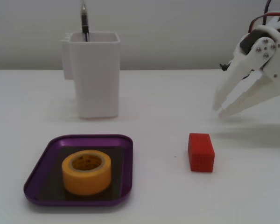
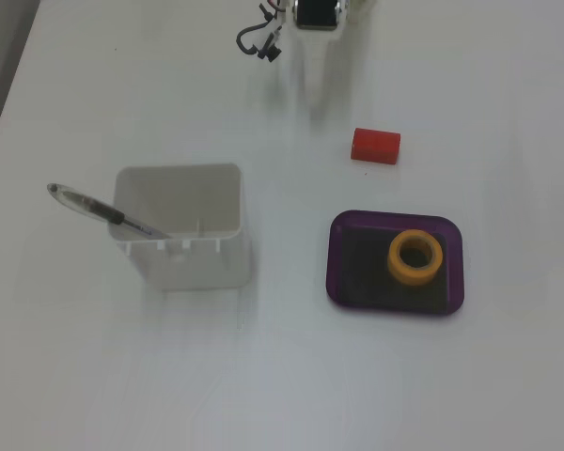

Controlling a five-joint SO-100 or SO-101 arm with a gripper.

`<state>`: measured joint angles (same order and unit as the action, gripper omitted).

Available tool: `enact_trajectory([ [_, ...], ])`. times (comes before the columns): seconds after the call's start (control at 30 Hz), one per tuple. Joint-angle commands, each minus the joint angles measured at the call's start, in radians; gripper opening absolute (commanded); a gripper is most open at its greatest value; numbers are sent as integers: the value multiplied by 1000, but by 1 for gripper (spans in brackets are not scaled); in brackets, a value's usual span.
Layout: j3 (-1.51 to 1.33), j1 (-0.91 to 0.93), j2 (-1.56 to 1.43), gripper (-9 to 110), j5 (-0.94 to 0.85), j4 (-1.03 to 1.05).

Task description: Remove the yellow tape from the box.

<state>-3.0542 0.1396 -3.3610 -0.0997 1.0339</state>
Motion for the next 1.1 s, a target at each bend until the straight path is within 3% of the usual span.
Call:
enact_trajectory([
  [0.0, 121, 6, -34, 0, -6, -9],
  [0.23, 348, -66, 118, 0, -153, -32],
  [0.43, 623, -80, 600, 2, -253, -31],
  [0.7, 1177, -179, 1298, 20, -364, 87],
  [1.07, 1749, -285, 1942, 17, -365, 124],
])
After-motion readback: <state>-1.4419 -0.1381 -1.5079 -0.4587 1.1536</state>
